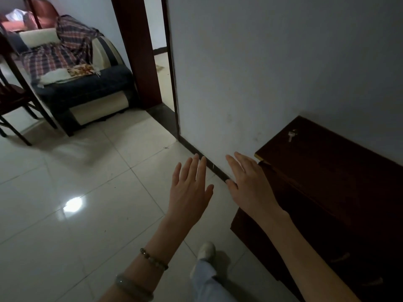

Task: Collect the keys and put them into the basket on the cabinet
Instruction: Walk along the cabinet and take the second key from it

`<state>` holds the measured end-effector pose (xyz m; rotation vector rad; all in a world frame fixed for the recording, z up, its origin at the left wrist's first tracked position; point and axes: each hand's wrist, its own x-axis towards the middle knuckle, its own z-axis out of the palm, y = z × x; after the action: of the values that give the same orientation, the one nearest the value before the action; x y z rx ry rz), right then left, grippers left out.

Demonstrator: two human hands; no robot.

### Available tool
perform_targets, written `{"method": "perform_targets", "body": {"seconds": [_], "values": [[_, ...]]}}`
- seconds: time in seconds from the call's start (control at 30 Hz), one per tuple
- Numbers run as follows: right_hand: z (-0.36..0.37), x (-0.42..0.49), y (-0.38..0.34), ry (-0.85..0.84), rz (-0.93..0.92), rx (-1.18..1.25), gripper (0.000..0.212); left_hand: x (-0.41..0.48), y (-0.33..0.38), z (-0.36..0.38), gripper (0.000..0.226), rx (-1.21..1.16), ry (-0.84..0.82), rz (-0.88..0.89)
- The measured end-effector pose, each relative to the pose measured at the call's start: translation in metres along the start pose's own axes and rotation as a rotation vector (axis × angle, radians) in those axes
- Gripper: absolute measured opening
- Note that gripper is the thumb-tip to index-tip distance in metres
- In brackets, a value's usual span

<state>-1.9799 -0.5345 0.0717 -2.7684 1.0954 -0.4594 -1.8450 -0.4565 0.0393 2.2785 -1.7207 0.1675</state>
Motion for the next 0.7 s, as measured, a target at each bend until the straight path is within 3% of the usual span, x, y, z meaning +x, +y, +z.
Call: {"method": "perform_targets", "body": {"seconds": [0.4, 0.7], "values": [[0.027, 0.182, 0.078, 0.027, 0.134, 0.004, 0.061, 0.210, -0.031, 0.039, 0.072, -0.014, -0.007, 0.144], [0.026, 0.227, 0.149, 0.055, 0.364, -0.062, 0.060, 0.314, 0.000, 0.084, 0.072, -0.092, -0.078, 0.373]]}}
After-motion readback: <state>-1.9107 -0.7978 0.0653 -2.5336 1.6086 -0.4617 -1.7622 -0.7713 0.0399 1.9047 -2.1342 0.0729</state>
